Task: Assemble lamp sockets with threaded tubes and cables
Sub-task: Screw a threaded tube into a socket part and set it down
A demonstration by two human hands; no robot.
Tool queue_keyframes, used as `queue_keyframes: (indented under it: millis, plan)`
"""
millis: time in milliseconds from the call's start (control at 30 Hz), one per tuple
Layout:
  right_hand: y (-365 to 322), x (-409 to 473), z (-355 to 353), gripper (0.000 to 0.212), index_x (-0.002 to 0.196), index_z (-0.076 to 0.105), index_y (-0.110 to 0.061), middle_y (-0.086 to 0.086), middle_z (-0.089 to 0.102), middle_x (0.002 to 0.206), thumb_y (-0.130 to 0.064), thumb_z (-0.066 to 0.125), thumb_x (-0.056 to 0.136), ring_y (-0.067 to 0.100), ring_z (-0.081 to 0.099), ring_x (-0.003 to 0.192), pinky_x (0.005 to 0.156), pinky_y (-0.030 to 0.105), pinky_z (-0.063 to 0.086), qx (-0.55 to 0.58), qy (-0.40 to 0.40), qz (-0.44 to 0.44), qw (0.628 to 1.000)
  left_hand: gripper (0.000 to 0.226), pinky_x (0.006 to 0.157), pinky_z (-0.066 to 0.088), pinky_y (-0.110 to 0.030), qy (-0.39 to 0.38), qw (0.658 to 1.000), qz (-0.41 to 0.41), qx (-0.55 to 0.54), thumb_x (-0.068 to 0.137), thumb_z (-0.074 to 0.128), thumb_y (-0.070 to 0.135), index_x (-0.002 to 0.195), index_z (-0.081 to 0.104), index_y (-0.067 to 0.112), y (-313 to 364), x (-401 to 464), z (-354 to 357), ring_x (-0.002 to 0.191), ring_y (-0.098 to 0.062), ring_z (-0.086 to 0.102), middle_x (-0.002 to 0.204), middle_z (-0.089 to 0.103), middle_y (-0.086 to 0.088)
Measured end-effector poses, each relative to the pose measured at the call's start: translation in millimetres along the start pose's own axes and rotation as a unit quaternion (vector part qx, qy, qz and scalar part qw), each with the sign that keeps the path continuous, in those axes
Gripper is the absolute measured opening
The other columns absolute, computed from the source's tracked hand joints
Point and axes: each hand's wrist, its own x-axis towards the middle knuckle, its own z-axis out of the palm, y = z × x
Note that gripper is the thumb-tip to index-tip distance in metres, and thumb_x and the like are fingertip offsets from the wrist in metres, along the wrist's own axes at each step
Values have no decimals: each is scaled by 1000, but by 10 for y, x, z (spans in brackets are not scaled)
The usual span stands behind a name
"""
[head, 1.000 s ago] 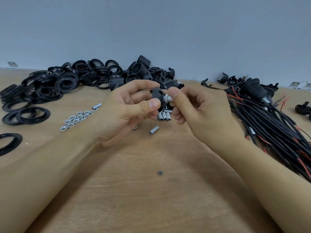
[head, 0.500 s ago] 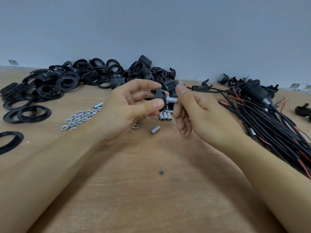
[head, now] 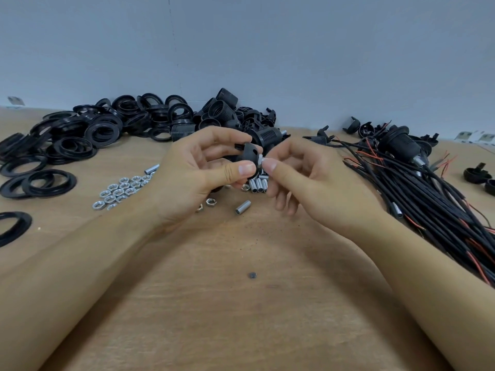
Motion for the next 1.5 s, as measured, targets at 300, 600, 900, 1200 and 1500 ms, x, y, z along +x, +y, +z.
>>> queue_keyframes:
  millis: [300, 600, 900, 1200, 1500]
  plan:
    - [-27, -6, 11, 29, 88, 59, -9, 10, 65, 68, -33, 49, 101, 22, 58, 52, 48, 34, 48, -2, -13, 15, 1000, 41, 74, 54, -28, 2, 1000, 13, 8, 72, 80, 18, 110, 66, 19, -10, 7, 2, 77, -20, 66, 112, 72, -8]
    - [-16, 6, 14, 30, 90, 59, -8, 8, 62, 67, -32, 47, 102, 22, 58, 53, 48, 35, 47, 10, -11, 27, 1000, 41, 73, 55, -26, 6, 1000, 22, 18, 69, 80, 21, 108, 67, 20, -11, 10, 5, 73, -17, 68, 107, 73, -5]
    - [-14, 49, 59, 42, 68, 42, -16, 2, 44, 49, -35, 39, 104, 18, 47, 47, 47, 29, 43, 154, -36, 138, 978, 42, 79, 56, -28, -1, 987, 100, 122, 73, 84, 23, 109, 62, 24, -18, -14, 41, 78, -17, 66, 111, 71, -4]
    - [210, 143, -506, 39, 86, 61, -8, 17, 67, 87, -42, 46, 98, 39, 63, 85, 73, 41, 51, -445, 262, 113, 849, 38, 73, 57, -50, 41, 949, 153, 272, 76, 78, 35, 111, 64, 33, -112, -36, 21, 82, -17, 68, 108, 70, 11]
    - [394, 70, -783, 13, 95, 58, 0, 27, 59, 108, 2, 51, 84, 47, 57, 103, 69, 40, 38, -536, 219, 269, 770, 44, 78, 57, -39, 33, 943, 149, 295, 72, 86, 45, 106, 69, 22, -98, -60, 51, 80, -18, 68, 84, 68, 13]
